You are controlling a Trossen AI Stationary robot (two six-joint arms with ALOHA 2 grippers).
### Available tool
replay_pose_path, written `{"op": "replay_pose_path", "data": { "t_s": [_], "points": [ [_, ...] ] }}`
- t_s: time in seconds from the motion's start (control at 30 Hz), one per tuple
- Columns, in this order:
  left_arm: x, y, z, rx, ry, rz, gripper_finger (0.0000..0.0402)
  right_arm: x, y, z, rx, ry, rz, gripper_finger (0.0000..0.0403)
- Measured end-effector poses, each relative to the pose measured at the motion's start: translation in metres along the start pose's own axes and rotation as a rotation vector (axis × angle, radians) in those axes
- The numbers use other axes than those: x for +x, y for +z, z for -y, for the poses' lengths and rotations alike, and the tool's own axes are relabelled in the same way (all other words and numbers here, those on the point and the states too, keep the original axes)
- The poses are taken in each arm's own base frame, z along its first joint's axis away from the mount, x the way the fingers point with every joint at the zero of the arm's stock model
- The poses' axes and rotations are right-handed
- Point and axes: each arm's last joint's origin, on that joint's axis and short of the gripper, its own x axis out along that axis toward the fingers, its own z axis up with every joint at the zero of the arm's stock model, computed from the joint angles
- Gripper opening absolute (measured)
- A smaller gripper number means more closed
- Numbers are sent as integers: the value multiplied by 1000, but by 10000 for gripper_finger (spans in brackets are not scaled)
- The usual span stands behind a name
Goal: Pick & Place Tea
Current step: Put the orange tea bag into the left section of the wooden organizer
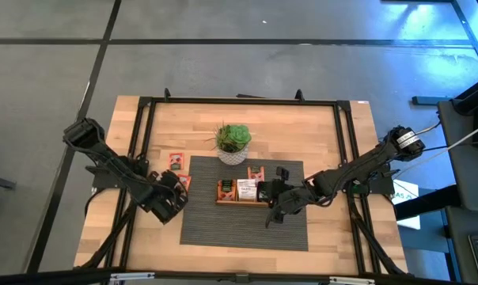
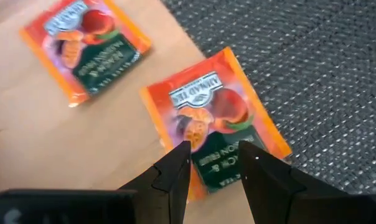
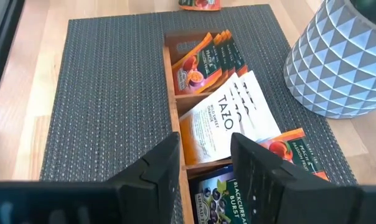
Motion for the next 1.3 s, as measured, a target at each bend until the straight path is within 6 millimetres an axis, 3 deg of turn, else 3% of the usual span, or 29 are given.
{"op": "replay_pose_path", "data": {
  "t_s": [0.4,0.87,1.1,1.3],
  "points": [
    [7,-13,-4,-14,-67,-55,130,0,0,0,6,2,4,146],
    [-29,-63,13,41,-434,-296,130,3,12,-7,69,61,127,146],
    [-38,-92,15,212,-534,-418,130,34,6,-21,69,90,178,146],
    [-40,-111,23,379,-673,-423,129,70,-2,-42,7,289,281,146]
  ]
}}
